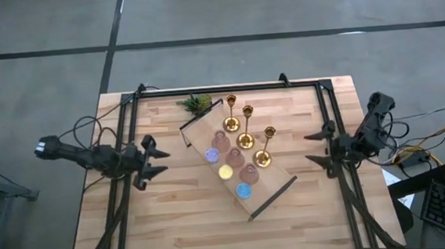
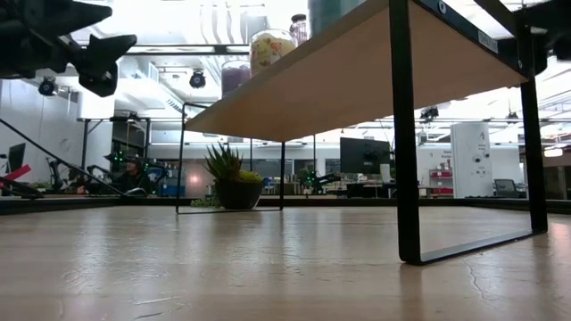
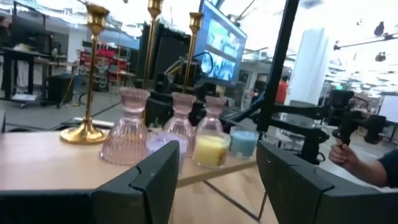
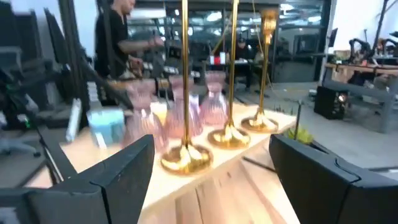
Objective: Pick & Place candle stick holders
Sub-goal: Return to Home Position
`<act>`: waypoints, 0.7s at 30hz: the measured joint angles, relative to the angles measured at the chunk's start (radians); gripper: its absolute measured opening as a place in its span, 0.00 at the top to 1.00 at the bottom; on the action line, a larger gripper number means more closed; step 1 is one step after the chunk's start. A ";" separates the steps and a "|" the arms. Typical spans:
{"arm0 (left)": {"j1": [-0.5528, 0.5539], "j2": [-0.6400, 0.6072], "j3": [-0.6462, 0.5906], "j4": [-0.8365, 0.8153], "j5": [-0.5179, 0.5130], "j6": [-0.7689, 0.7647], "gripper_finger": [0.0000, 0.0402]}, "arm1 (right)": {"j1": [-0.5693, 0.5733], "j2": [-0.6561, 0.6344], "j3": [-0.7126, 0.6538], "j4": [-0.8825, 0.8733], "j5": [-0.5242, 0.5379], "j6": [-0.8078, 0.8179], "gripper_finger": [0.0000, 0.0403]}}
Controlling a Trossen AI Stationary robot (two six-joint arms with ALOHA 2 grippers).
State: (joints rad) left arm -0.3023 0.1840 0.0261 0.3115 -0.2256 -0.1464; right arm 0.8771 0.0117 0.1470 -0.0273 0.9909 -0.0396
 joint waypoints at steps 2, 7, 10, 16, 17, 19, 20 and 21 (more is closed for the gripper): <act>0.000 0.002 0.000 -0.002 0.000 -0.004 0.46 | -0.001 -0.005 -0.028 0.005 -0.005 -0.001 0.22; 0.000 0.006 0.000 0.000 0.000 -0.004 0.46 | -0.001 -0.011 -0.056 0.010 -0.077 -0.025 0.22; 0.000 0.006 0.000 -0.001 -0.001 -0.004 0.46 | -0.005 -0.011 -0.057 0.016 -0.086 -0.043 0.23; 0.000 0.007 0.000 -0.001 -0.001 -0.004 0.46 | -0.007 -0.010 -0.060 0.041 -0.125 -0.043 0.24; 0.000 0.007 0.000 -0.001 -0.001 -0.004 0.46 | -0.007 -0.010 -0.067 0.038 -0.127 -0.042 0.24; 0.000 0.007 0.000 -0.001 -0.001 -0.004 0.46 | -0.007 -0.008 -0.085 0.031 -0.127 -0.042 0.25; 0.000 0.007 0.000 -0.001 -0.001 -0.004 0.46 | -0.007 -0.010 -0.094 0.031 -0.128 -0.042 0.25; 0.000 0.007 0.000 -0.001 -0.001 -0.004 0.46 | -0.007 -0.010 -0.102 0.035 -0.127 -0.043 0.25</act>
State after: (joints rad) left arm -0.3023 0.1913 0.0257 0.3103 -0.2264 -0.1502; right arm 0.8703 0.0017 0.0447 0.0073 0.8634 -0.0825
